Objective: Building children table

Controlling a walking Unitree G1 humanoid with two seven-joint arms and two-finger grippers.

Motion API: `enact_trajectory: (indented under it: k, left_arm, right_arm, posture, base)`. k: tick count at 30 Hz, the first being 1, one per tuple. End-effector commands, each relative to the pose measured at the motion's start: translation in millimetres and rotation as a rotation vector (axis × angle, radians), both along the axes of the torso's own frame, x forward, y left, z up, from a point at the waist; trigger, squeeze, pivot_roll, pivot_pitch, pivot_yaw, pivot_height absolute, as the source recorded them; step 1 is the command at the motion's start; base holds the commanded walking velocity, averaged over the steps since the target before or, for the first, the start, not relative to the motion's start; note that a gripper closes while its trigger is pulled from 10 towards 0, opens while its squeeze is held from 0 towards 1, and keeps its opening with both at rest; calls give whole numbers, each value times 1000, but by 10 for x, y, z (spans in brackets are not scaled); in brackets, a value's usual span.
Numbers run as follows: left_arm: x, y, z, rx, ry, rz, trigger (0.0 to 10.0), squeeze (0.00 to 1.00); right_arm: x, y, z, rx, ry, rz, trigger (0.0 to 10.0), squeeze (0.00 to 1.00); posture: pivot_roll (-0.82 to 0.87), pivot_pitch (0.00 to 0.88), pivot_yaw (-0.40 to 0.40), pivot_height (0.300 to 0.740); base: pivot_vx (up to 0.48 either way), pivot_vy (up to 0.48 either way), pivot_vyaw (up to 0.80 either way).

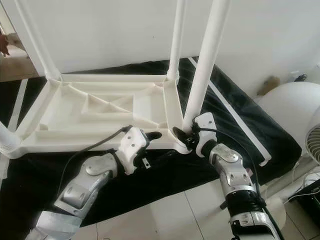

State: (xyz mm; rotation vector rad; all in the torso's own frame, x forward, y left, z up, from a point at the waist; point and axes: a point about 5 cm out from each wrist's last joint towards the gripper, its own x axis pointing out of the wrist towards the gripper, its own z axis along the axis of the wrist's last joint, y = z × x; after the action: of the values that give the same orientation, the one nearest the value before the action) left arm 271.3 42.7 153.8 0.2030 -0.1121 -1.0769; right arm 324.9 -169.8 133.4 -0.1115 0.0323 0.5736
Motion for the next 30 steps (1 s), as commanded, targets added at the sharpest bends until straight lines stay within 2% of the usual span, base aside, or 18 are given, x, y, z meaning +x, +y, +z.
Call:
enact_trajectory:
  k: [1,14,16,24,27,29,30]
  left_arm:
    - [19,-9,-4,5,-12,24,10000,0]
    - [-7,-24,-22,4,-4,12,10000,0]
    - [-14,-24,-25,4,-4,12,10000,0]
    - [-22,-15,-30,3,-3,14,10000,0]
    - [-22,-15,-30,5,-3,9,10000,0]
    - [-21,-16,-28,5,-3,9,10000,0]
    - [-20,-16,-27,6,-3,8,10000,0]
  right_arm:
    - [-39,-29,-123,-11,52,-21,10000,0]
    - [-102,54,-123,-10,63,-155,10000,0]
    - [-126,58,-136,19,75,-273,10000,0]
    - [-240,137,-190,86,112,-447,10000,0]
    - [-312,226,-234,150,128,-584,10000,0]
    - [-324,239,-236,157,129,-607,10000,0]
    - [-345,255,-248,179,132,-676,10000,0]
  posture:
    - [-50,19,-23,740]
    - [-52,18,-28,740]
    - [-49,17,-32,740]
    - [-51,15,-31,740]
    - [-51,15,-29,740]
    - [-51,15,-29,740]
    - [-50,16,-29,740]
  base:
    - [0,0,0]
    - [0,0,0]
    - [0,0,0]
    - [0,0,0]
    - [0,0,0]
    - [0,0,0]
    - [0,0,0]
